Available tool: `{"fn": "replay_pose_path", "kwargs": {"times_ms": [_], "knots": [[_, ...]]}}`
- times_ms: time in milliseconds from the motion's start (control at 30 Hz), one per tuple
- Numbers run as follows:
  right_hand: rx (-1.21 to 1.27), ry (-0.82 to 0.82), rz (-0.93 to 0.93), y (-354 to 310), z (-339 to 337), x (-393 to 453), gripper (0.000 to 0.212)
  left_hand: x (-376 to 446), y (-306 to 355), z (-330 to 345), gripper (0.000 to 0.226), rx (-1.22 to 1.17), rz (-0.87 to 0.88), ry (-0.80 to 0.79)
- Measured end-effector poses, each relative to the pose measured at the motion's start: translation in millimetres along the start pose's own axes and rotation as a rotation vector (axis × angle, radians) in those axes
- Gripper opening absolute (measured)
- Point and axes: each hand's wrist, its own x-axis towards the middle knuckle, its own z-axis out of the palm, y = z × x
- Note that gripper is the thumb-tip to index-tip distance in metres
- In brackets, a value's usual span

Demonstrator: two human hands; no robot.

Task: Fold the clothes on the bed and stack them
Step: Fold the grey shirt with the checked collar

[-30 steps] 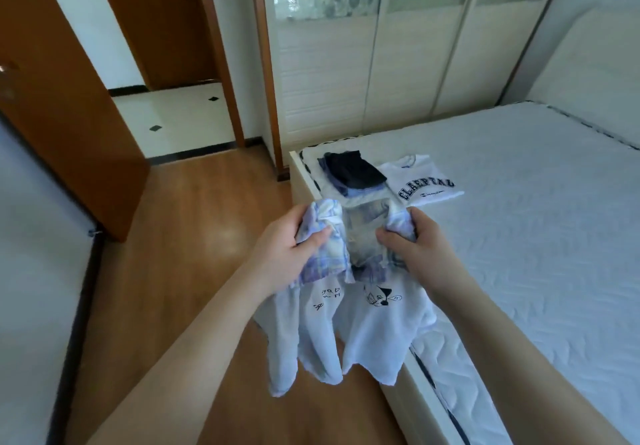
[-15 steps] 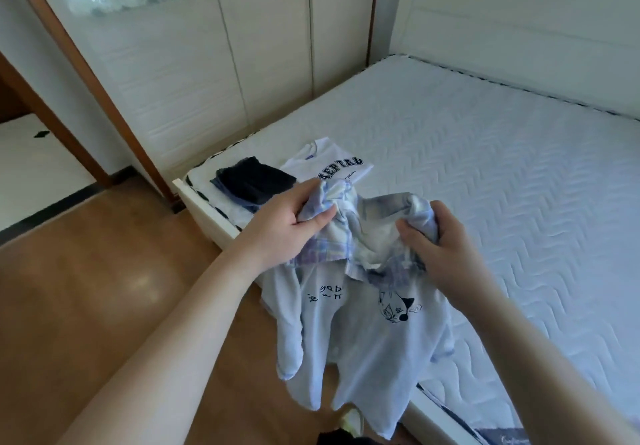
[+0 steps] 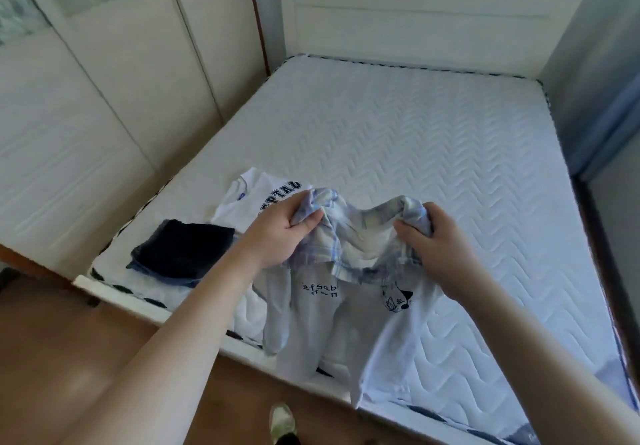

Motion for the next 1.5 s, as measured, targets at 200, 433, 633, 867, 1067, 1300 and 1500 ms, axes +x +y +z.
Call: {"fn": "replay_pose_path", "kwargs": {"times_ms": [200, 433, 633, 867, 1067, 1300, 1500], "knots": [[-0.039, 0.224, 0.111, 7.7, 22.8, 35.8, 0.017, 94.3, -44.7, -6.1, 0.015, -0.004, 0.069, -0.225], [-0.108, 0.331, 0.329, 27.0, 47.9, 81.6, 0.024, 181.7, -98.1, 18.1, 0.021, -0.008, 0.035, -0.434], [-0.016, 0.310, 0.508, 88.2, 56.4, 128.4, 0.021, 233.3, -152.1, 63.9, 0.021, 0.043, -0.072, -0.430], [0.061, 0.166, 0.626, 176.4, 72.9, 229.6, 0.014, 296.9, -232.4, 136.8, 0.037, 0.079, -0.291, -0.459], [0.067, 0.117, 0.597, 245.3, 78.3, 325.0, 0.028, 369.2, -276.0, 188.6, 0.029, 0.160, -0.304, -0.443], [-0.272, 0.120, 0.501, 345.7, 91.0, 376.2, 0.060, 430.7, -344.8, 241.7, 0.069, 0.425, -0.066, -0.256], [-0.473, -0.041, 0.522, 410.5, 135.9, 360.0, 0.058, 408.5, -402.3, 292.5, 0.058, 0.623, 0.197, -0.510]]}}
